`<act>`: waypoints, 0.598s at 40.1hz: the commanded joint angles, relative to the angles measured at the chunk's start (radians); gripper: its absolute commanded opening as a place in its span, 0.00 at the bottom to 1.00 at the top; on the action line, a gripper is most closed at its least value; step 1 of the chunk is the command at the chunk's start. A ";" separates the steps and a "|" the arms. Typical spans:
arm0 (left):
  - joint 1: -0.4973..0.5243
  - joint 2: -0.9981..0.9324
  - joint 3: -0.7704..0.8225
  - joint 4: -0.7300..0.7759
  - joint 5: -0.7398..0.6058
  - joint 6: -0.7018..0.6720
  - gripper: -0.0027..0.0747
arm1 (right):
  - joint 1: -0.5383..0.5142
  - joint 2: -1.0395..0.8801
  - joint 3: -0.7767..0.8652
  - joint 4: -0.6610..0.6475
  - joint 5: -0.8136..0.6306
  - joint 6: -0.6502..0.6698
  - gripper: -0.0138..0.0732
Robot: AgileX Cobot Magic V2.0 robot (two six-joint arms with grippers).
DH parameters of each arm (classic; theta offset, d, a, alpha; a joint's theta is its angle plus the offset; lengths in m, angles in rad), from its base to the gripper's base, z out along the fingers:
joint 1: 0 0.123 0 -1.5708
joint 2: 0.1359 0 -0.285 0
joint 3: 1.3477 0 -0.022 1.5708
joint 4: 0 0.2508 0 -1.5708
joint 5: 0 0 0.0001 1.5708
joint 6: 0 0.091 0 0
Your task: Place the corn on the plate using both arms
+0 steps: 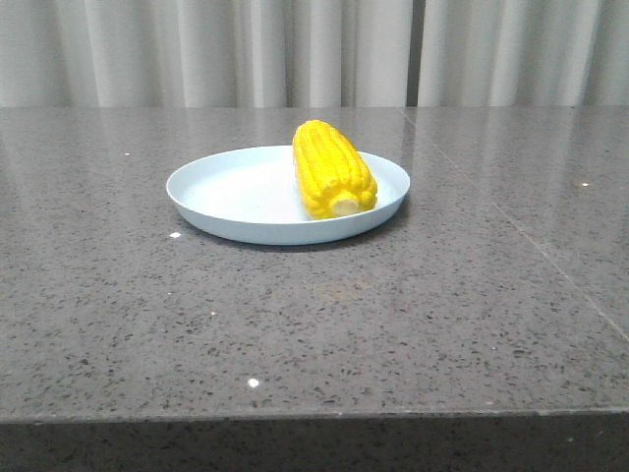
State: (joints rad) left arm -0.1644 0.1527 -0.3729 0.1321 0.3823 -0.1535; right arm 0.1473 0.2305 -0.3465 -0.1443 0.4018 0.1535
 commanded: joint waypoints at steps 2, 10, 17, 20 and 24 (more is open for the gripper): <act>0.004 0.010 -0.027 0.004 -0.080 -0.012 0.01 | -0.005 0.007 -0.025 -0.020 -0.088 -0.010 0.08; 0.004 0.010 -0.027 0.006 -0.082 -0.012 0.01 | -0.005 0.007 -0.025 -0.020 -0.088 -0.010 0.08; 0.006 -0.004 -0.004 -0.021 -0.137 0.044 0.01 | -0.005 0.007 -0.025 -0.020 -0.088 -0.010 0.08; 0.018 -0.023 0.016 -0.120 -0.174 0.185 0.01 | -0.005 0.007 -0.025 -0.020 -0.088 -0.010 0.08; 0.066 -0.071 0.068 -0.186 -0.243 0.215 0.01 | -0.006 0.007 -0.025 -0.020 -0.088 -0.010 0.08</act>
State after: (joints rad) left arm -0.1253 0.0983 -0.3077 0.0000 0.2680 0.0292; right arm 0.1473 0.2305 -0.3465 -0.1460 0.4018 0.1535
